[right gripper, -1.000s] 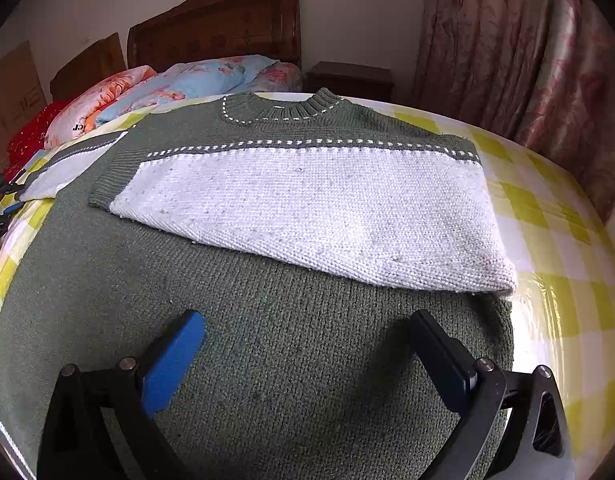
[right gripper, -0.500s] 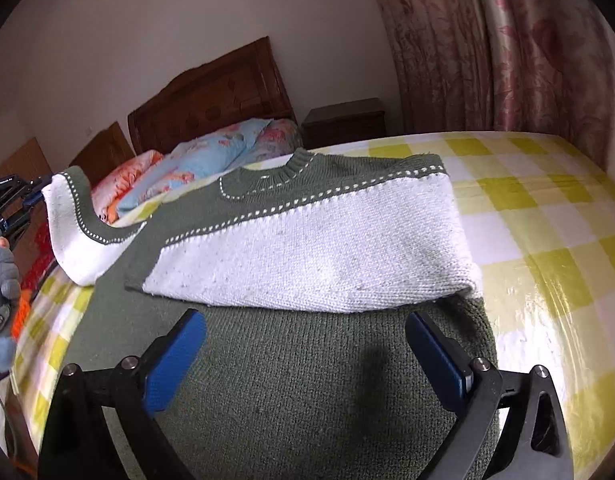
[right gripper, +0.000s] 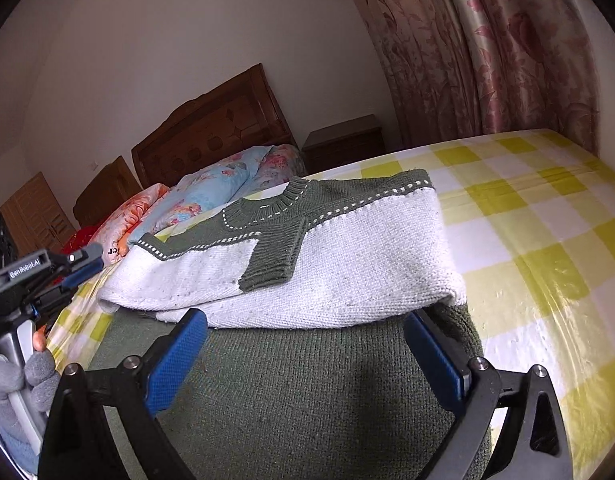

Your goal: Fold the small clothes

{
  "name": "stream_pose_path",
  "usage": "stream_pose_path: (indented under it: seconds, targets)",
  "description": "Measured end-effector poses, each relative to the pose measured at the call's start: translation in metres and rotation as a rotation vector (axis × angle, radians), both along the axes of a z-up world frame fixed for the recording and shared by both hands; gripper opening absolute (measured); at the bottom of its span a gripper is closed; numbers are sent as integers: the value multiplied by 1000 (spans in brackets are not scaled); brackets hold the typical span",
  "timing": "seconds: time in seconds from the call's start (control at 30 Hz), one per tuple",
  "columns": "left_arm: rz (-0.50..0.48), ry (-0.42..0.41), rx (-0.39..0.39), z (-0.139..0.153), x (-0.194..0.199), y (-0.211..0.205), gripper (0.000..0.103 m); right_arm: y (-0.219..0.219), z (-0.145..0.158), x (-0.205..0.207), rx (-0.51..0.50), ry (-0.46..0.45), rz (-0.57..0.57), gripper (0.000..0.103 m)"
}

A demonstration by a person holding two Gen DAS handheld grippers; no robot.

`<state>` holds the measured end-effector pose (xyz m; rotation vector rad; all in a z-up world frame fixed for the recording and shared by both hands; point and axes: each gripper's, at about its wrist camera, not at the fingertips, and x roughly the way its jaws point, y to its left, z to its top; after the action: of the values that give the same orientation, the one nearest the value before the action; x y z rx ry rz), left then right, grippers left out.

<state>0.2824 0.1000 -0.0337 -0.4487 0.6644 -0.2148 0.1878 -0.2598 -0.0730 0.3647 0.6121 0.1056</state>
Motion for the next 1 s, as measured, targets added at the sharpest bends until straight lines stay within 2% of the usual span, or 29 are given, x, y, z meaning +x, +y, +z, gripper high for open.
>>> stream_pose_path:
  seconds: [0.07, 0.13, 0.2, 0.27, 0.43, 0.53, 0.7, 0.8, 1.0]
  targets:
    - [129, 9, -52, -17, -5, 38, 25, -1, -1, 0, 5, -1, 3, 103]
    - [201, 38, -105, -35, -9, 63, 25, -1, -1, 0, 10, -3, 9, 103]
    - [220, 88, -131, -48, -7, 74, 23, 0, -1, 1, 11, 1, 14, 103]
    - [201, 88, -153, -54, -2, 71, 23, 1, -2, 1, 10, 9, 17, 103]
    - [110, 140, -33, -58, 12, 36, 23, 5, -3, 3, 10, 14, 54, 103]
    - [100, 157, 33, -60, 15, 25, 25, 9, -5, 5, 7, 27, 100, 103]
    - [100, 159, 48, -62, 15, 22, 26, 11, -6, 5, 17, 27, 126, 103]
    - [101, 160, 47, -62, 15, 22, 26, 14, -6, 11, 18, 58, 150, 103]
    - [102, 157, 62, -60, 15, 19, 27, 23, -2, 49, 37, 102, 165, 103]
